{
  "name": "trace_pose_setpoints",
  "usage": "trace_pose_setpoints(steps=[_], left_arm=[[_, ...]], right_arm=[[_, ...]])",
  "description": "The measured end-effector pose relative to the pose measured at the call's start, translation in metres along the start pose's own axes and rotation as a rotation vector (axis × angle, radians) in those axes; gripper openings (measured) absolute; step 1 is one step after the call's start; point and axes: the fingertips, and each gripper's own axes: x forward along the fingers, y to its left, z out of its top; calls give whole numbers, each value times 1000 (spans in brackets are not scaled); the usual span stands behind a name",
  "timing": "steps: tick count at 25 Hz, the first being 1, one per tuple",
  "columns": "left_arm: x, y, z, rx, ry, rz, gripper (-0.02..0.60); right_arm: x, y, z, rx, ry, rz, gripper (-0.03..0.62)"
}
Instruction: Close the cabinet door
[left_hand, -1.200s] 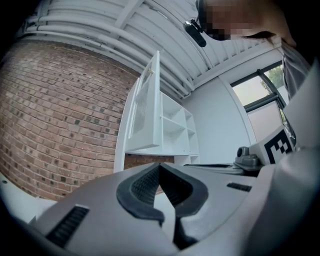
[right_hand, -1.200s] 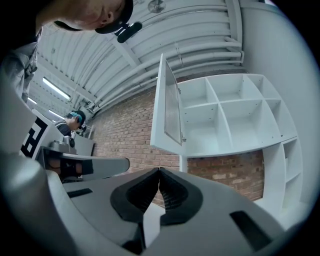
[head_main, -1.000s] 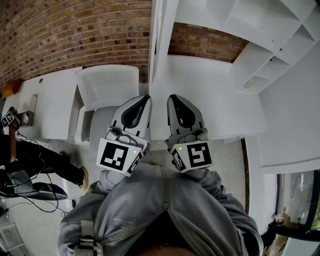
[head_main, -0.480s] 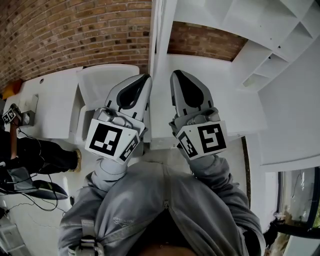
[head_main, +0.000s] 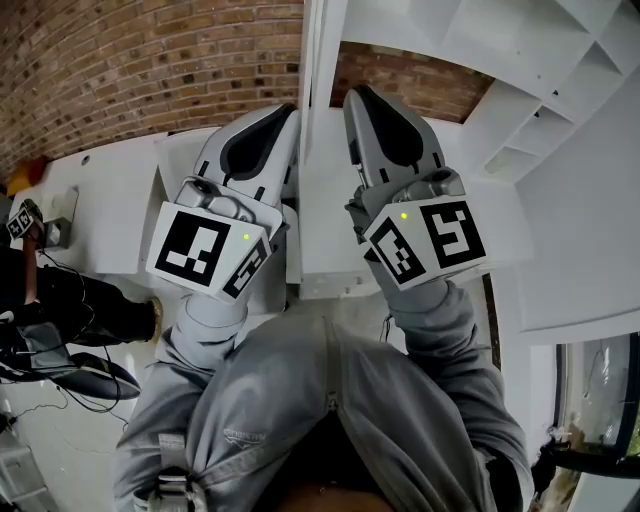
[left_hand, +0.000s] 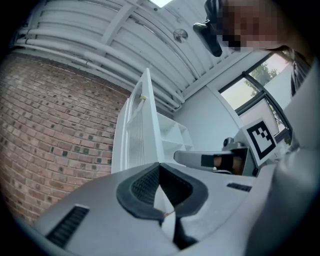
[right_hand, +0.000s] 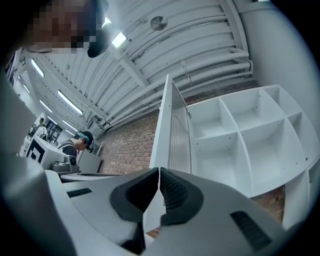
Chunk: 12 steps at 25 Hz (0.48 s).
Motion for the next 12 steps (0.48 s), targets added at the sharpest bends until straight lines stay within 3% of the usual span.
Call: trace_pose_setpoints(steps=[12], left_arm=[[16, 1, 32, 61, -49, -14, 3]], right_arm=[[21, 0, 33, -35, -34, 52, 49]])
